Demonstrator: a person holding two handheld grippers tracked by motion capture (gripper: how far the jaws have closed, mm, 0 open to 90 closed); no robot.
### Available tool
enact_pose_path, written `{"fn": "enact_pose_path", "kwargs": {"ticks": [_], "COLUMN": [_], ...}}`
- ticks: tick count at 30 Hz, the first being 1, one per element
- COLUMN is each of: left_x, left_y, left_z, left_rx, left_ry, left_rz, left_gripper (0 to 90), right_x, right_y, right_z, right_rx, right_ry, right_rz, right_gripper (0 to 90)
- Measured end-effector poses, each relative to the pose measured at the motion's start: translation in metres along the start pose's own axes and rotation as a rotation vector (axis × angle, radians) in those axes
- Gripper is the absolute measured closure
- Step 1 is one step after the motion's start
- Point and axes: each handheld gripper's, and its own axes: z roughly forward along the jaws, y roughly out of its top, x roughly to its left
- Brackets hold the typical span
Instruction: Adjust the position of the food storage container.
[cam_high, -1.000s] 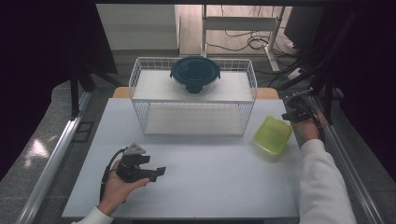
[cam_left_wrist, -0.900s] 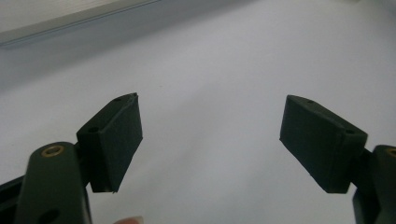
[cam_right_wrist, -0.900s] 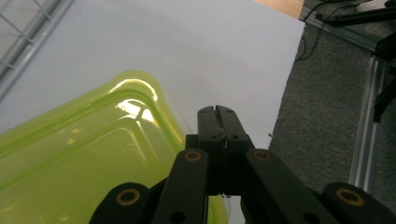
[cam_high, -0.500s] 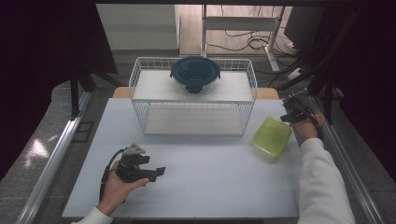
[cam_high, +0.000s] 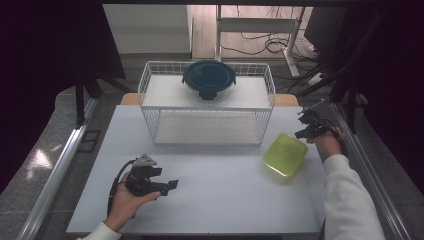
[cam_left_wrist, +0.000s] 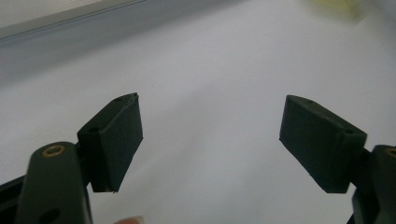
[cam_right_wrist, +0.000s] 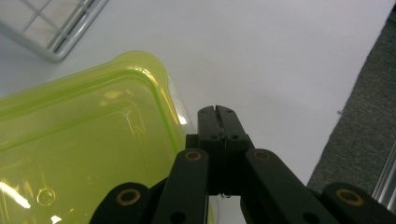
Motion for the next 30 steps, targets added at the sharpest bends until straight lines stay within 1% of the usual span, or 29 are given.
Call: {"fn": "enact_pose_path", "kwargs": {"ticks": [4, 14, 18, 30], "left_x": [0.000, -0.002, -0.004, -0.006], "left_y": [0.000, 0.000, 0.001, 0.001], "left_z": [-0.001, -0.002, -0.002, -0.001], "left_rx": [-0.002, 0.000, -0.002, 0.002], "left_ry": [-0.003, -0.012, -0.013, -0.010], "left_rz": [0.003, 0.014, 0.017, 0.019], "left_gripper": [20.7, 20.8, 20.9, 20.9], "right_x": [0.009, 0.033, 0.044, 0.073], "right_y": [-0.005, -0.018, -0.020, -0.027], "right_z": [-0.003, -0.011, -0.013, -0.018], "right_rx": [0.004, 0.022, 0.033, 0.043], "right_ry": [0.025, 0.065, 0.076, 0.143], "right_rz": [0.000, -0.022, -0.038, -0.065], "right_gripper": [88.7, 88.7, 88.7, 88.7]}}
